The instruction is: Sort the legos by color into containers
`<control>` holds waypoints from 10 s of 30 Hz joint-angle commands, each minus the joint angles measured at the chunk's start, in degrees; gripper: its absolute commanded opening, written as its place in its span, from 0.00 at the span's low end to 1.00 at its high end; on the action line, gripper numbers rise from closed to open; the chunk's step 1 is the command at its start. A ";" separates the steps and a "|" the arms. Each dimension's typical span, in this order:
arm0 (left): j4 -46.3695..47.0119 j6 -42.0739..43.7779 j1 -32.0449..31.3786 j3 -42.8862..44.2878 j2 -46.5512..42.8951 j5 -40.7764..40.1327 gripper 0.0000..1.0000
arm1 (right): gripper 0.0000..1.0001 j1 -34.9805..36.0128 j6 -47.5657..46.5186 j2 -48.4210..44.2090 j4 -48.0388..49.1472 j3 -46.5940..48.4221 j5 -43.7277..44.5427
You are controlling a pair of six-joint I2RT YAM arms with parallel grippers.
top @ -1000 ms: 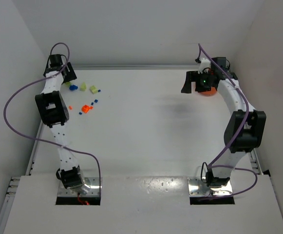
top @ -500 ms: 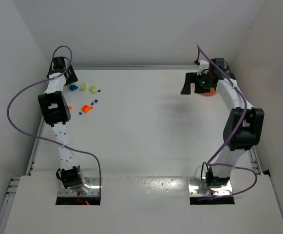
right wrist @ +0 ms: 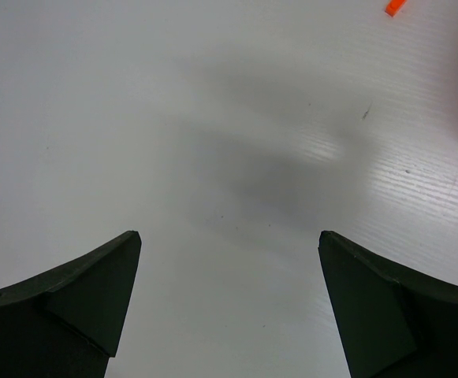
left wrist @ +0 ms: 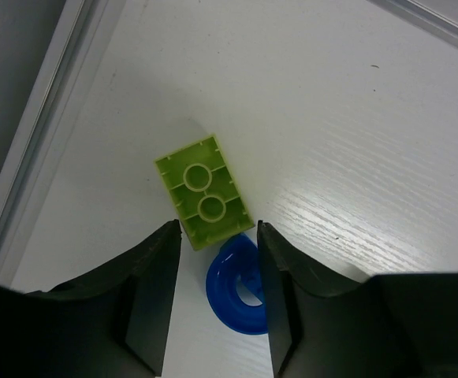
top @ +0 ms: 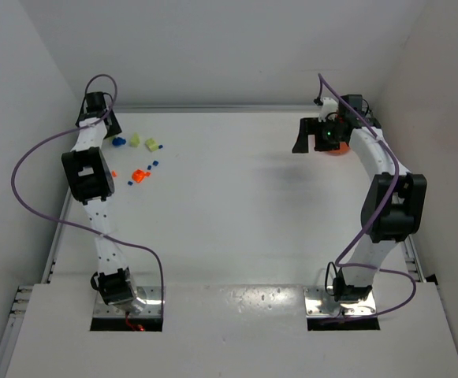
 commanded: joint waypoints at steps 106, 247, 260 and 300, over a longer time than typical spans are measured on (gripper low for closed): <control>11.05 7.37 4.29 4.37 6.85 17.94 0.44 | 0.95 0.37 0.79 2.56 1.00 0.97 -1.75; 5.51 5.27 -24.63 -45.39 -59.96 25.32 1.00 | 0.08 1.87 -4.75 20.57 -16.85 40.24 28.57; 5.51 4.21 -25.16 -44.86 -58.81 25.32 1.00 | 0.08 -0.94 -4.22 26.91 -15.08 45.44 30.42; 6.57 3.69 -25.16 -46.44 -57.75 24.80 1.00 | 0.47 -2.61 -1.58 30.51 -13.50 49.22 33.23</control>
